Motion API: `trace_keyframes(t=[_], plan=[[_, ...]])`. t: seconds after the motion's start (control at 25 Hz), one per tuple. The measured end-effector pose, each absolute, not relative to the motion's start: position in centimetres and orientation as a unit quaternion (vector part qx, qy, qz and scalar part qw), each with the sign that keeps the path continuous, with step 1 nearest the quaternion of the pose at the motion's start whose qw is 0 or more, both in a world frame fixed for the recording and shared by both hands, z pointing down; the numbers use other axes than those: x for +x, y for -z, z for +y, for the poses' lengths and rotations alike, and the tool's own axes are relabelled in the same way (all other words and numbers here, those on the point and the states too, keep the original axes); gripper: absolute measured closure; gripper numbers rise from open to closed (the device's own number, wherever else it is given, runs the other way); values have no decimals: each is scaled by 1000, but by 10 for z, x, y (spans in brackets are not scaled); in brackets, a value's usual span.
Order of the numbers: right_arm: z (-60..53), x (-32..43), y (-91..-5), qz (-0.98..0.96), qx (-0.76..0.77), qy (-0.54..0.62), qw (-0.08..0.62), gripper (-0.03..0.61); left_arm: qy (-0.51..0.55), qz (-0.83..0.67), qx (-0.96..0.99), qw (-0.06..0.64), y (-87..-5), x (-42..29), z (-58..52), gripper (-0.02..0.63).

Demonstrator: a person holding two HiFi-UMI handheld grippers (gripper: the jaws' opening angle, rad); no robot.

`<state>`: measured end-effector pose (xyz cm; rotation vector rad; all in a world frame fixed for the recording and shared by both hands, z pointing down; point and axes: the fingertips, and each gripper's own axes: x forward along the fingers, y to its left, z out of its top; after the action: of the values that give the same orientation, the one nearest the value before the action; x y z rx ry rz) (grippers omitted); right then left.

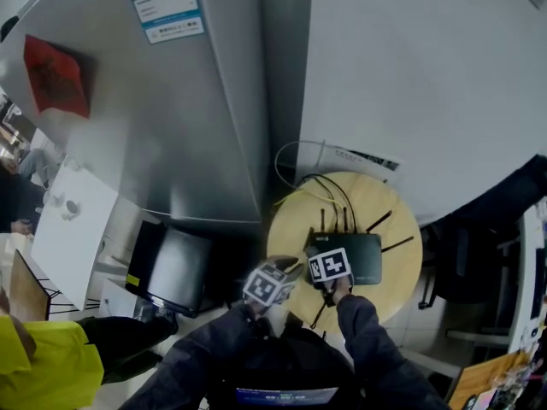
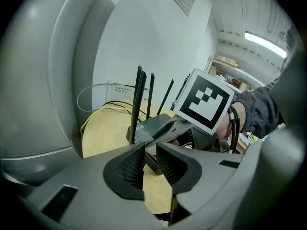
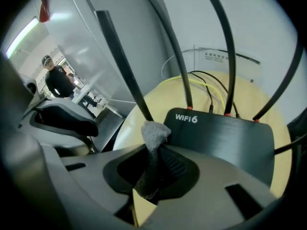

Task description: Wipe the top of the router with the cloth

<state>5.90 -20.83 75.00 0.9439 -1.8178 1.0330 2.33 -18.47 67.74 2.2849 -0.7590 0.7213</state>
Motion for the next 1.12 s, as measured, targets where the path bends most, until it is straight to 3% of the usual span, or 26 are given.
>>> trace_keyframes(t=[1.12], plan=[[-188,255,-764,-653,462,-441,406,497,-280,-275,866,309,-683,45,-181,554]])
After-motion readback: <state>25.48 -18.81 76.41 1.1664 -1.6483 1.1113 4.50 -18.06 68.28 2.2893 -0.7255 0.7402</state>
